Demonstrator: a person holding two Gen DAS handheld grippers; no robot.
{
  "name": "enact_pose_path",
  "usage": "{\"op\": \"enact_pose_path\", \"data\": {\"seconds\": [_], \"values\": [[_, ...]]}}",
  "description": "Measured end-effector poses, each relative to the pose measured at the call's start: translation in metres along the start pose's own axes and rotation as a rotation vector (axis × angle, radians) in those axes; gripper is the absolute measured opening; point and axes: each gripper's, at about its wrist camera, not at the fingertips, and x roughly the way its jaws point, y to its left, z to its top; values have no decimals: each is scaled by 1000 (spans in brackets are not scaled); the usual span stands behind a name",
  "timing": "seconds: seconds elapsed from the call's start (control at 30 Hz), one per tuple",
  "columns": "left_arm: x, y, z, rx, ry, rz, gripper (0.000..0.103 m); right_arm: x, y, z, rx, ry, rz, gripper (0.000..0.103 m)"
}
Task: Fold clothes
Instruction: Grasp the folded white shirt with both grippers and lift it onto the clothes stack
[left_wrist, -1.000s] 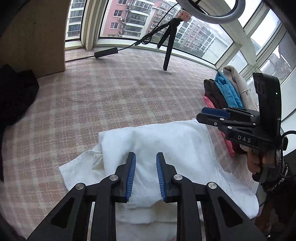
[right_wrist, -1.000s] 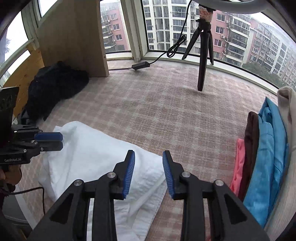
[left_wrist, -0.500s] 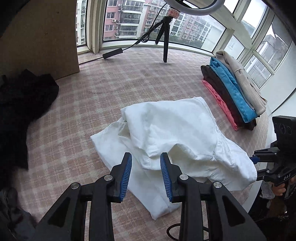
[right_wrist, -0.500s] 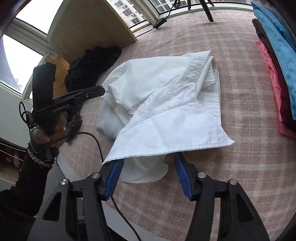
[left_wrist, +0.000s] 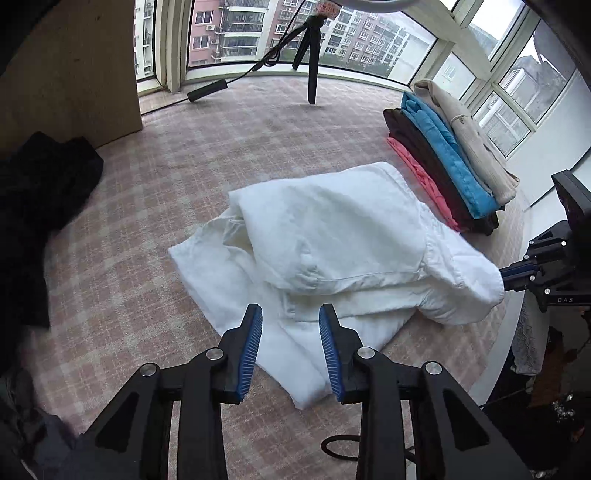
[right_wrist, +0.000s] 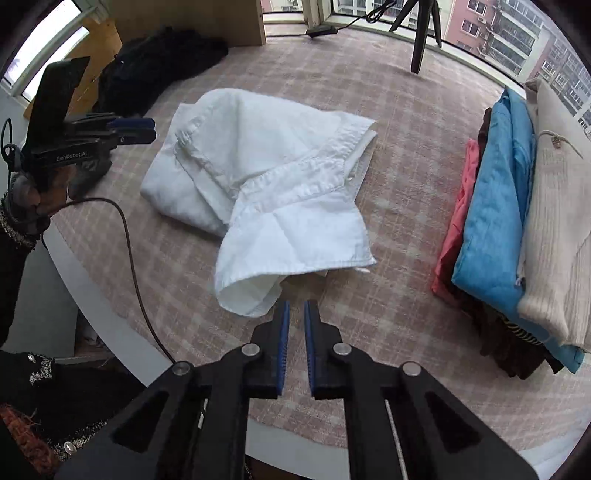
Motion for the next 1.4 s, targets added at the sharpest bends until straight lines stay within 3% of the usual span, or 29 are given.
{"op": "enact_pose_path", "data": {"seconds": [0.07, 0.2, 0.3, 0.33, 0.4, 0.43, 0.47, 0.5, 0.53, 0.57, 0.63, 0.7, 0.77, 0.8, 0.87, 0.9, 0.93, 0.97, 1.0, 1.03, 1.1, 1.2, 1.4], "values": [[-6, -10, 15, 12, -48, -11, 31, -9, -6, 30, 20, -165, -5, 10], [44, -21, 44, -9, -41, -68, 32, 57, -4, 98, 82, -231, 64, 10], [100, -7, 42, -51, 51, -12, 28, 120, -18, 106, 106, -120, 7, 9], [104, -1, 38, -58, 59, -5, 17, 140, -23, 109, 114, -84, -11, 8], [86, 10, 31, -96, 47, 12, 8, 124, -39, 101, 176, -113, 43, 12], [69, 15, 26, -131, 30, 47, 11, 111, -45, 95, 203, -151, 25, 18], [50, 21, 20, -168, 1, 100, 31, 99, -51, 89, 229, -190, 7, 41], [36, 26, 13, -212, -23, 133, 46, 96, -52, 85, 228, -217, 12, 73], [27, 32, 6, -264, -43, 140, 68, 94, -54, 82, 228, -244, 16, 83], [17, 37, -1, -316, -64, 146, 78, 92, -55, 78, 228, -270, 21, 86], [21, 41, -6, -360, -39, 119, 78, 112, -55, 82, 222, -209, -25, 86], [40, 41, -3, -364, 11, 119, 78, 131, -57, 86, 226, -168, -14, 86], [63, 43, -2, -400, 61, 74, 78, 145, -62, 85, 252, -128, 84, 87], [74, 45, -2, -423, 83, 46, 78, 145, -61, 85, 242, -148, 88, 87], [83, 41, -3, -415, 53, 34, 76, 151, -49, 87, 188, -156, 114, 79], [85, 37, -4, -399, 38, 31, 68, 153, -43, 89, 169, -153, 124, 63], [86, 33, -5, -382, 38, 25, 60, 155, -37, 92, 152, -151, 134, 57], [86, 28, -5, -365, 37, 18, 42, 158, -36, 94, 159, -152, 147, 47], [87, 24, -6, -348, 37, 12, 37, 160, -35, 97, 166, -153, 161, 24], [84, 21, -6, -339, 32, 1, 25, 158, -37, 97, 190, -166, 196, 19], [68, 18, -5, -338, 9, -34, 17, 147, -34, 96, 221, -200, 230, 15], [42, 11, -3, -326, -31, -82, 15, 117, -28, 92, 245, -272, 244, 14], [-39, -60, 39, -159, -174, -133, 15, -6, -37, 75, 212, -477, 167, 14]]}}
